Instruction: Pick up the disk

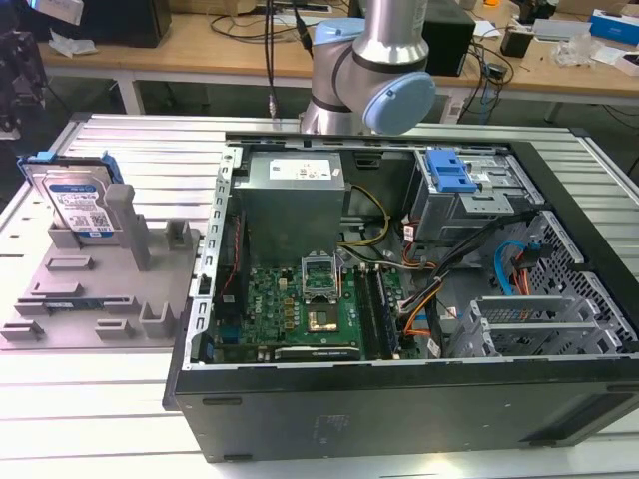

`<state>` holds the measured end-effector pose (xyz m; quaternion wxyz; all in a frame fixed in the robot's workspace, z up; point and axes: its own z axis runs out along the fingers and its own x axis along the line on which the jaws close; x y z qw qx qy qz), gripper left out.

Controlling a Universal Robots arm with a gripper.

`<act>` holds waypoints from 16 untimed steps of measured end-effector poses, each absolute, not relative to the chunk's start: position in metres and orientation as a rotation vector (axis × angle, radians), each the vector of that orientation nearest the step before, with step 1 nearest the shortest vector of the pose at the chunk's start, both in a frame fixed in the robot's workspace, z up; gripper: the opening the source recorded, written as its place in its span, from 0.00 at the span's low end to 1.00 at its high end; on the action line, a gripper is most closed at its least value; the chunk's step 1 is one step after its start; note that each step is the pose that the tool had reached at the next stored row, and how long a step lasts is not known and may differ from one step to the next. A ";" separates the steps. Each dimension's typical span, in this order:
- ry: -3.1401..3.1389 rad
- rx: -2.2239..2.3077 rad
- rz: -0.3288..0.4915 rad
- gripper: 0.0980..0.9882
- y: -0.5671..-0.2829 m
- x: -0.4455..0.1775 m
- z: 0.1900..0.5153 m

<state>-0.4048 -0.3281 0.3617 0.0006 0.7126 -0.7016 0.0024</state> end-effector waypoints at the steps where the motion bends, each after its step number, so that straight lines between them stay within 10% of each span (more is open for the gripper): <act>1: -2.203 2.237 0.009 0.50 -0.328 -0.406 0.360; 16: -2.200 2.234 0.016 0.50 -0.316 -0.411 0.336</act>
